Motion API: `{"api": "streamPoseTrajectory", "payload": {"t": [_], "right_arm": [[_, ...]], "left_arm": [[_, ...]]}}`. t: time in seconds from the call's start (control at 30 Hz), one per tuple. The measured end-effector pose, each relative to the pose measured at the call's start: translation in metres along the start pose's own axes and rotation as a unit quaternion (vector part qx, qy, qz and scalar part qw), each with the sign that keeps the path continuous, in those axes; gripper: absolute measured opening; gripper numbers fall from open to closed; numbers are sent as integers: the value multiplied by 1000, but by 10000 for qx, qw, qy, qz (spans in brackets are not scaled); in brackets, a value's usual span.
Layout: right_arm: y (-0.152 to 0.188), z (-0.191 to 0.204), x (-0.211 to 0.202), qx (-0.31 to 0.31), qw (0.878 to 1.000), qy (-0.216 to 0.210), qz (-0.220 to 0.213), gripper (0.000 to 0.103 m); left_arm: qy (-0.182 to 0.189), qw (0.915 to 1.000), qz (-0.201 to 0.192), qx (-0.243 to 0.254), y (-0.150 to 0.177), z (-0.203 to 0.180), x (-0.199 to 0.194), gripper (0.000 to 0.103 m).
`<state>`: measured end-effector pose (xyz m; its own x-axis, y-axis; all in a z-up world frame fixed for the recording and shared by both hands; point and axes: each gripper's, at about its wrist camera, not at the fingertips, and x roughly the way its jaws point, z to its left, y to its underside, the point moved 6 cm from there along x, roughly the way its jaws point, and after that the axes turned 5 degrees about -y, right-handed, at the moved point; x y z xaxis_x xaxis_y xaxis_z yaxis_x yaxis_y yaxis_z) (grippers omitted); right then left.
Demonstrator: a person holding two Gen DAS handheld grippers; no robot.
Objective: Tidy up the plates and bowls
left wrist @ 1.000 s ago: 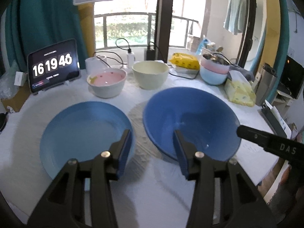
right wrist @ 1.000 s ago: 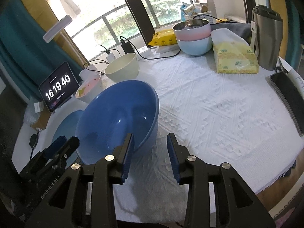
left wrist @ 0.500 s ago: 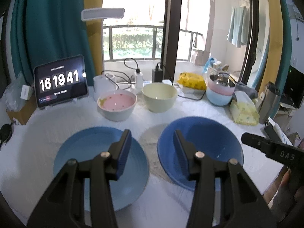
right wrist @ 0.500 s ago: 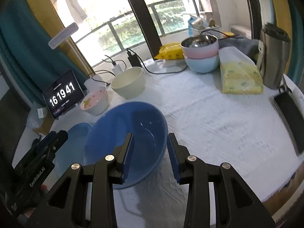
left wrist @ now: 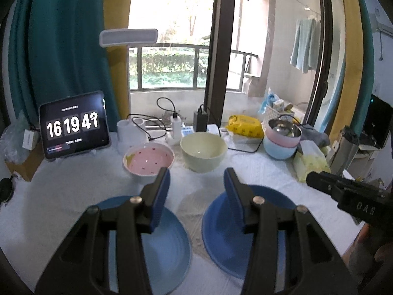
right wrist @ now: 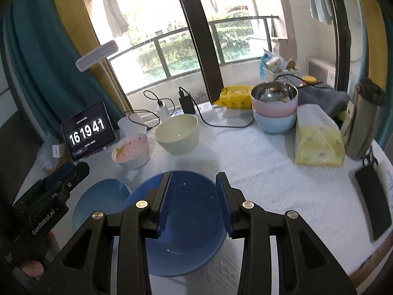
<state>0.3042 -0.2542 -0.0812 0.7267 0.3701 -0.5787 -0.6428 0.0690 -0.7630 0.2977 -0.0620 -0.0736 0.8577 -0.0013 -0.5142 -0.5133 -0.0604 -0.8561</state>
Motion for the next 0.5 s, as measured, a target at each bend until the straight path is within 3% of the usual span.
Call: {"api": "streamPoseTrajectory", "payload": {"t": [0.5], "right_arm": [[-48,-7,18,-237,9995,22,-189,37]], "left_arm": [[123,9998,138,-123,-35,6,33,47]]}}
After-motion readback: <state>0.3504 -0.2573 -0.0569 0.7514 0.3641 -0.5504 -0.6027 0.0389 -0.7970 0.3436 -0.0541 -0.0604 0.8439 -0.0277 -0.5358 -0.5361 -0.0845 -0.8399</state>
